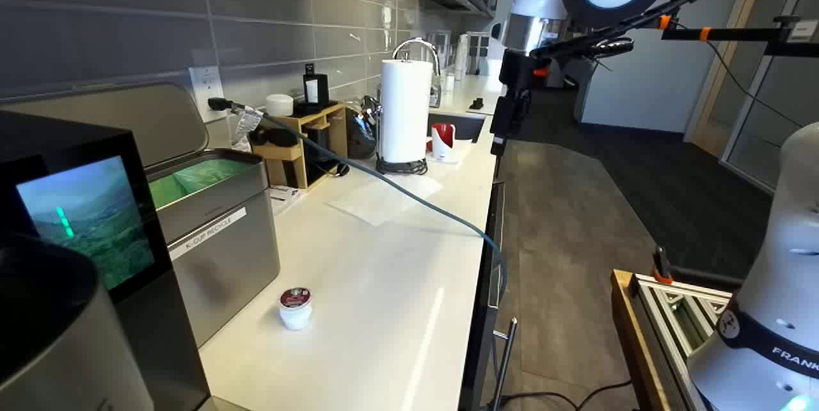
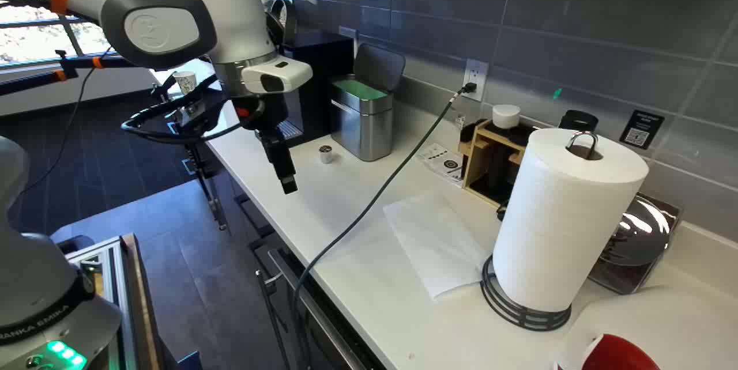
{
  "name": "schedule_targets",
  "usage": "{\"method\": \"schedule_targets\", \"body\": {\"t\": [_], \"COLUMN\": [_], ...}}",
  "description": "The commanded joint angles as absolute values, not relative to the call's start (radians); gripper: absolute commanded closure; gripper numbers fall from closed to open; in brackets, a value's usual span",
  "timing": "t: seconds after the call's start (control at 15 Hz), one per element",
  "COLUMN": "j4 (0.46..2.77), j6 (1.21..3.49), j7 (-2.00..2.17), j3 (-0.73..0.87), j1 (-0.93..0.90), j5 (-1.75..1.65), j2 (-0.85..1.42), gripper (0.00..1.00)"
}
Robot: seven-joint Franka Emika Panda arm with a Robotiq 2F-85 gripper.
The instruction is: Wipe the counter with the paper towel
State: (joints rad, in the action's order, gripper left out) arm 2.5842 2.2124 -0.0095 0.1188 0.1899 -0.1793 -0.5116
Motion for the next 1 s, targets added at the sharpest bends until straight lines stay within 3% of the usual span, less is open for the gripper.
{"method": "schedule_targets", "body": {"t": [0.0,0.4,0.93], "j4": [2.582,2.540,2.231], "j6": [2.210,2.288,2.479], "j7": [-0.010,-0.010,-0.173], "j3": [0.120,0.131,0.221], "j1": [0.189,0.185,0.161], "j5": [-0.179,-0.167,-0.051], "j2": [-0.512,-0.456,-0.107], "gripper": [0.00,0.00,0.00]}}
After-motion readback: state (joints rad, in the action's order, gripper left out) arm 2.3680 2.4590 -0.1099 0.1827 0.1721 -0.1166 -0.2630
